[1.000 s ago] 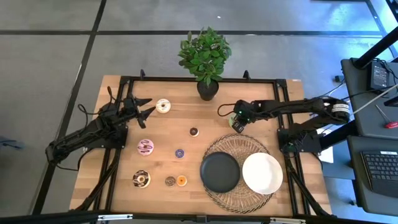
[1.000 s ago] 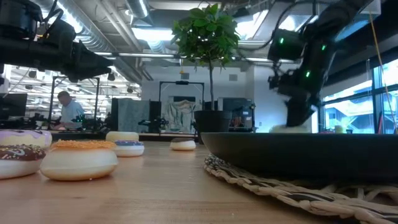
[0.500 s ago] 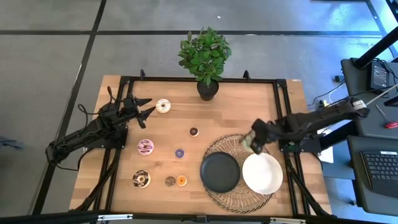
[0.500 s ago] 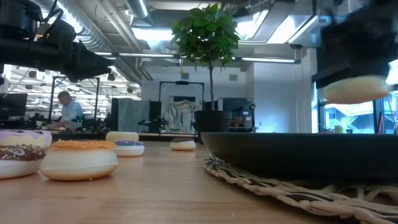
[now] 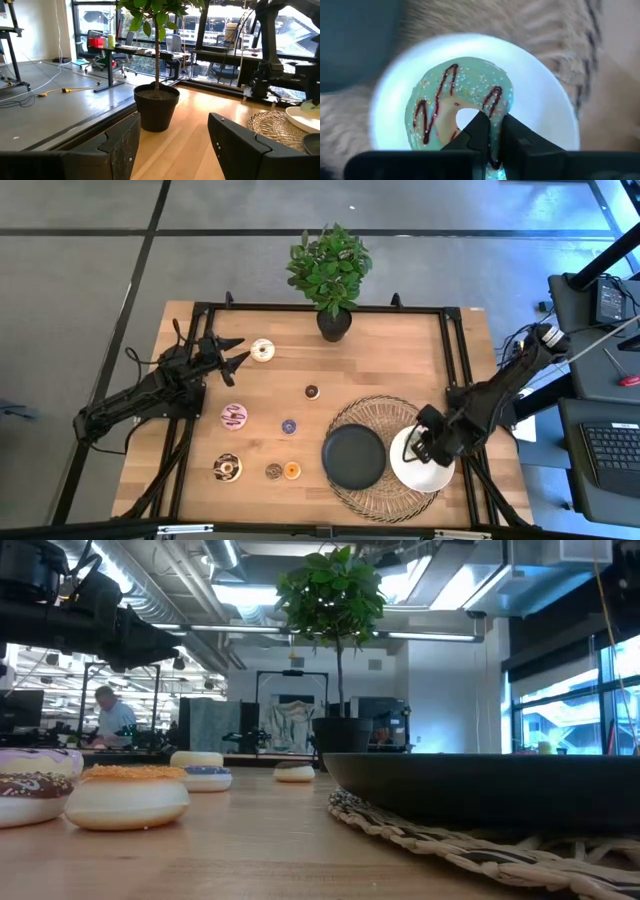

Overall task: Pick & Place donuts
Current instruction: Put the big light blue donut on the white plate

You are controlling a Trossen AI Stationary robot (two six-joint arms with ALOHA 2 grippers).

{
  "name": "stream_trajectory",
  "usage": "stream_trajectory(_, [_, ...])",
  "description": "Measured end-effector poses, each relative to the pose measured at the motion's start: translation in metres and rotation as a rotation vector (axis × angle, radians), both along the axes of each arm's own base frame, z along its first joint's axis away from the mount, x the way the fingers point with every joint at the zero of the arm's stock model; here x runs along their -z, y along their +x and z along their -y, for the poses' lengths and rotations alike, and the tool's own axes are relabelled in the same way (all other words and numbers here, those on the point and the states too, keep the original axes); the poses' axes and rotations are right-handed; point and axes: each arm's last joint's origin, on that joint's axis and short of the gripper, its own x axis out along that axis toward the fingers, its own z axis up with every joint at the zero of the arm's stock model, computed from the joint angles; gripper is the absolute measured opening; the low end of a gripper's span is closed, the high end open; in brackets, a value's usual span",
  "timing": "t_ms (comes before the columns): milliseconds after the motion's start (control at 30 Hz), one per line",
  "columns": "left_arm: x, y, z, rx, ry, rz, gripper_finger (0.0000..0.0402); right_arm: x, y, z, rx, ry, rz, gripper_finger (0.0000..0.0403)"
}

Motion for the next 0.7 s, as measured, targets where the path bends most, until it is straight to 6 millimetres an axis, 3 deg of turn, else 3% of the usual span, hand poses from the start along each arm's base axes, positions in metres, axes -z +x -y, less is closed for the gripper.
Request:
stream_trajectory(400, [0.000, 0.000, 0.000, 0.000, 0.000, 0.000, 0.0228, 0.024, 0.001, -0.012, 0.015, -0.076, -0.129, 0.0054])
stream_trajectory(700, [0.000, 0.000, 0.000, 0.002, -0.060, 0.034, 0.0228, 0.022, 0.000, -0.011, 0.015, -0.076, -0.137, 0.0147])
